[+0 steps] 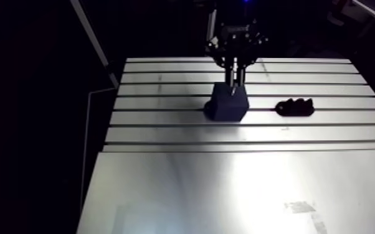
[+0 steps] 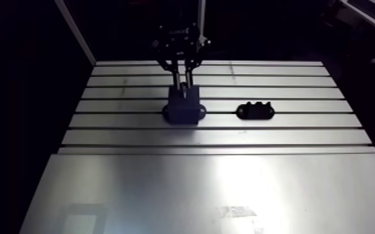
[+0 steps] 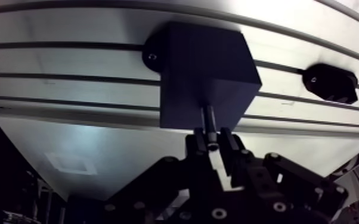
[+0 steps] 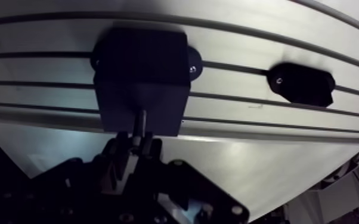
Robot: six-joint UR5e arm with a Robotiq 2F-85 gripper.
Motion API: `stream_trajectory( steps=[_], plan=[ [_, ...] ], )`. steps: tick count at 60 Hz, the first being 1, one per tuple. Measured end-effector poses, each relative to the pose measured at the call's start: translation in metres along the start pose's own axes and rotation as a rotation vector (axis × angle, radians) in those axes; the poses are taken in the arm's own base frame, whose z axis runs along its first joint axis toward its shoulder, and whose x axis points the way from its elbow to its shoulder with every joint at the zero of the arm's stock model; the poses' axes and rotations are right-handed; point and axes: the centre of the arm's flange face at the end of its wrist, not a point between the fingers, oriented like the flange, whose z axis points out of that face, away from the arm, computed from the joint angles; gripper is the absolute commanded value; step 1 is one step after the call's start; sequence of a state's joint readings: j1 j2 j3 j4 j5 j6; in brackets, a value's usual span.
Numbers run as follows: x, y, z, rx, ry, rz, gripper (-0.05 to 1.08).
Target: Pick up the M10 bolt and insert it into the hole until fully seated.
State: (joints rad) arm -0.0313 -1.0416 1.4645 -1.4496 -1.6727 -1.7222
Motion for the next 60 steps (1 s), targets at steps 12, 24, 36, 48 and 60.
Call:
stream_trajectory(
  steps=[12,24,36,48,60],
  plan=[
    [-0.001,-0.001,0.0,-0.002,0.001,-0.002,0.01],
    [-0.002,-0.004,-0.001,-0.006,0.016,-0.008,0.0],
    [-0.001,-0.003,-0.003,-0.01,0.044,-0.009,0.0],
    [-0.006,-0.002,-0.015,-0.005,0.082,-0.001,0.0],
    [-0.022,0.0,-0.044,0.019,0.172,0.02,0.0]
  ],
)
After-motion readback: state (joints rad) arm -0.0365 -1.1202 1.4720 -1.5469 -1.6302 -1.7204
